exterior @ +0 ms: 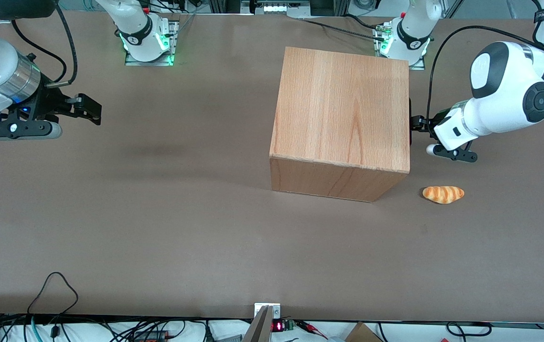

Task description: Open top drawer with left arm

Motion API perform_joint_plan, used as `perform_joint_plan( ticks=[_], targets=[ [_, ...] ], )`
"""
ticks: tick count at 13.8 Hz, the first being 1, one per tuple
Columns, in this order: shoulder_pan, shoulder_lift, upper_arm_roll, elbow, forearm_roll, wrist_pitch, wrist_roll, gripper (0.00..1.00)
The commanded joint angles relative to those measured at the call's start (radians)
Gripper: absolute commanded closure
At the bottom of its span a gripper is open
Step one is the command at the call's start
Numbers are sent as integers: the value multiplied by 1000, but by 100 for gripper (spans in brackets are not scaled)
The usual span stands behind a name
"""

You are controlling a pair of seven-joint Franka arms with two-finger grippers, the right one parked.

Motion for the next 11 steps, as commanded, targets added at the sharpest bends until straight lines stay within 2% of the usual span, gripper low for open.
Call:
perform_joint_plan(
  ticks=[1,11],
  targets=[
    [13,5,2,-6,-28,17,48,0],
    [103,31,10,9,-13,38,106,0]
  ],
)
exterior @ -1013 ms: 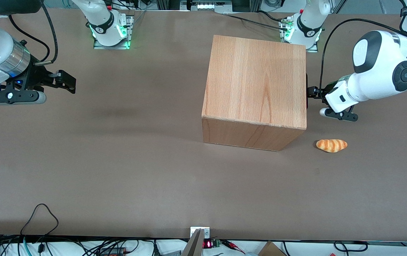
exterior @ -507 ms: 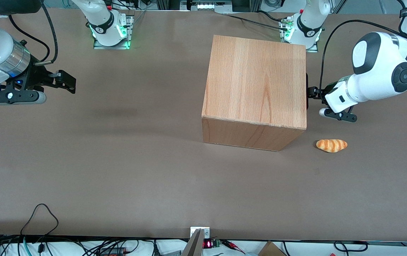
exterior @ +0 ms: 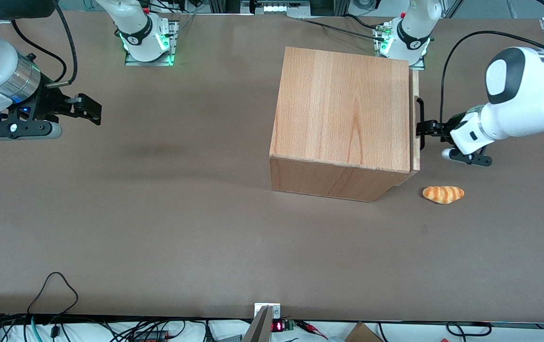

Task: Open top drawer with left arm
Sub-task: 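Pull the handle away from the cabinet with the left gripper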

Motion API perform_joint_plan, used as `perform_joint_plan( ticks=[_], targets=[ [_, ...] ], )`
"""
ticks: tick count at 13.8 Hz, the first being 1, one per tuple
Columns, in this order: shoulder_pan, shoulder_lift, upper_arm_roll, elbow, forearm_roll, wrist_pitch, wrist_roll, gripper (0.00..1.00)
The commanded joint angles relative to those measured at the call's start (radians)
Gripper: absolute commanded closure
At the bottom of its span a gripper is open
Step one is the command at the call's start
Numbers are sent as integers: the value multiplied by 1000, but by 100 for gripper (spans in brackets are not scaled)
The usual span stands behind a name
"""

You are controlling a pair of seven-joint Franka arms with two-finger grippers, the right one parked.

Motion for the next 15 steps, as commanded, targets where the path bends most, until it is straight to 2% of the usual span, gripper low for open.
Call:
perform_joint_plan(
  ticks=[1,7,10,15],
  targets=[
    [36,15,-2,11,-9,17,40,0],
    [99,27,0,24,-7,17,52,0],
    [137,41,-2,46,34,12,64,0],
    [182,61,3,63,36,15,103,0]
  ],
)
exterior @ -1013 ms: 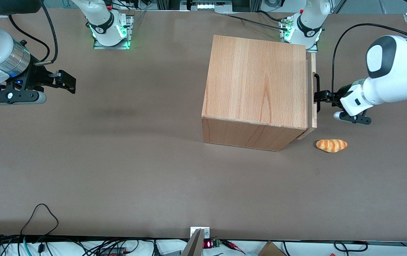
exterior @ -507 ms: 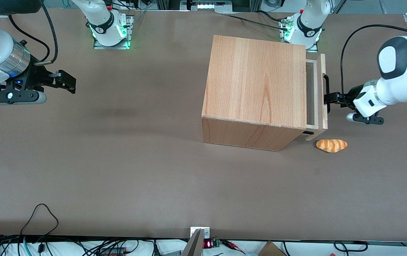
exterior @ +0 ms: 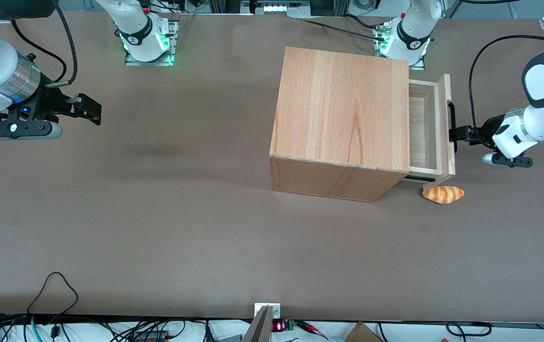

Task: Open top drawer with left arm
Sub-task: 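Pull the handle away from the cabinet with the left gripper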

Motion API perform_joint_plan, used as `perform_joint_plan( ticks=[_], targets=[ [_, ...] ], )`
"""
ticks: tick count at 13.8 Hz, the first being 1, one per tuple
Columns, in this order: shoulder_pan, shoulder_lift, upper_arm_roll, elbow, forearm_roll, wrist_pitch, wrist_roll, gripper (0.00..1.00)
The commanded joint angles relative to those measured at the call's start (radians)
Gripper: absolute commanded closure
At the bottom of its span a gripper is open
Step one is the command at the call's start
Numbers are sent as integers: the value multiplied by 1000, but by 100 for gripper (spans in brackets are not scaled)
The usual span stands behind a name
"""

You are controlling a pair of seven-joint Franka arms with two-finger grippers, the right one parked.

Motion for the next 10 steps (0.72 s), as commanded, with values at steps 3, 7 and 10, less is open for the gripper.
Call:
perform_joint_plan(
  ticks=[3,7,10],
  targets=[
    [61,54,-4,57,42,1,51,0],
    [118,85,-4,85,43,1,117,0],
    [141,99,-4,99,43,-2,131,0]
  ],
)
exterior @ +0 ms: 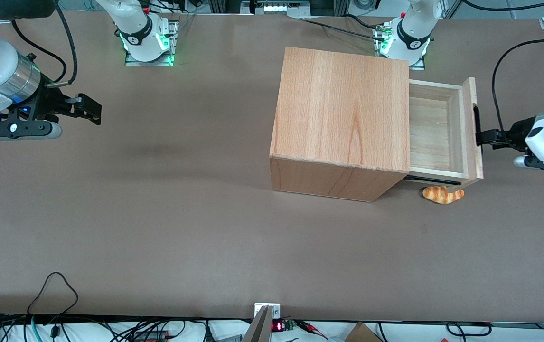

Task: Open top drawer with left arm
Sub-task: 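Pull the handle away from the cabinet with the left gripper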

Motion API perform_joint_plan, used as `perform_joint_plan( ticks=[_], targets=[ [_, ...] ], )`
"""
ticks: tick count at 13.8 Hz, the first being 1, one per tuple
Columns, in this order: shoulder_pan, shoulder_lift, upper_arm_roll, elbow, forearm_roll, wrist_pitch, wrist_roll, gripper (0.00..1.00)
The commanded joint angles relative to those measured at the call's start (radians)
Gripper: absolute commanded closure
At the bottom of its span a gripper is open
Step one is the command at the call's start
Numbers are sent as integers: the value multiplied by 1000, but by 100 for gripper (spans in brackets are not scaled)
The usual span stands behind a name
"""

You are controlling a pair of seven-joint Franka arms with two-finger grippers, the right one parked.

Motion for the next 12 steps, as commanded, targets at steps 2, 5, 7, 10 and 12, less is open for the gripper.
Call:
perform_joint_plan(
  ticks=[2,5,7,10,12],
  targets=[
    [18,46,-6,40,30,-1,23,0],
    [18,47,-6,55,30,-9,25,0],
    [34,47,-7,69,30,-17,25,0],
    [41,52,-7,92,19,-55,37,0],
    [53,55,-9,113,15,-85,37,0]
  ],
)
